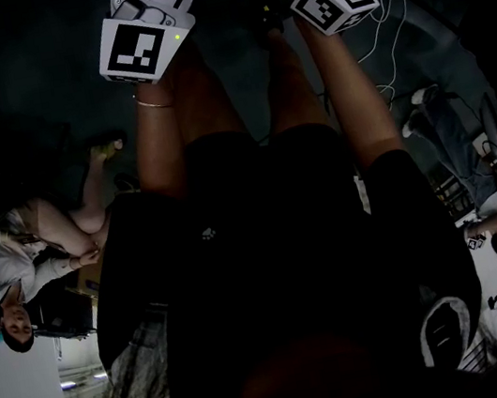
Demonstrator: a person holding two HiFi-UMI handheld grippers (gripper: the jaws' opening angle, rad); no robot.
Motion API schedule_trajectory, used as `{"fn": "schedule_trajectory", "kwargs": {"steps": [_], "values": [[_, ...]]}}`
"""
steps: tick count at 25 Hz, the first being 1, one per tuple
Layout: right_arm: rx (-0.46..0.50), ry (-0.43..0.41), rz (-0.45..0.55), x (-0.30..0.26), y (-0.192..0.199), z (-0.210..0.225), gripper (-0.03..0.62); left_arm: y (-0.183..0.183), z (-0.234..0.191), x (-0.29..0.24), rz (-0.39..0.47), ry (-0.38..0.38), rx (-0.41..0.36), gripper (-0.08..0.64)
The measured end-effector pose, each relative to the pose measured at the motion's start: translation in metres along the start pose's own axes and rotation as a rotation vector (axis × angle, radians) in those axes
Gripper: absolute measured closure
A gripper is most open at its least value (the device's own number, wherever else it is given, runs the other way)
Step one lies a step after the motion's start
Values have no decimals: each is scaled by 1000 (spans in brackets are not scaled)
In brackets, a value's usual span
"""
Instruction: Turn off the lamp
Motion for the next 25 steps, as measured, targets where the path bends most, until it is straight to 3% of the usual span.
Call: {"fn": "schedule_trajectory", "kwargs": {"steps": [8,22,25], "values": [[14,19,-13,-5,0,19,525,1,-2,-11,-12,-5,6,554],[-12,21,34,4,-2,10,528,2,2,-5,-8,-5,-2,554],[0,25,43,6,-7,7,565,1,2,-6,-9,-4,-5,554]]}}
Point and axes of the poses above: the fingertips, and each gripper's own axes: x backward along the fingers, z to its right, y out of its underside, the point moved 9 cm from there along x, backward along the fingers, and after that the axes turned 12 degrees about -z, right-handed, at the moved point
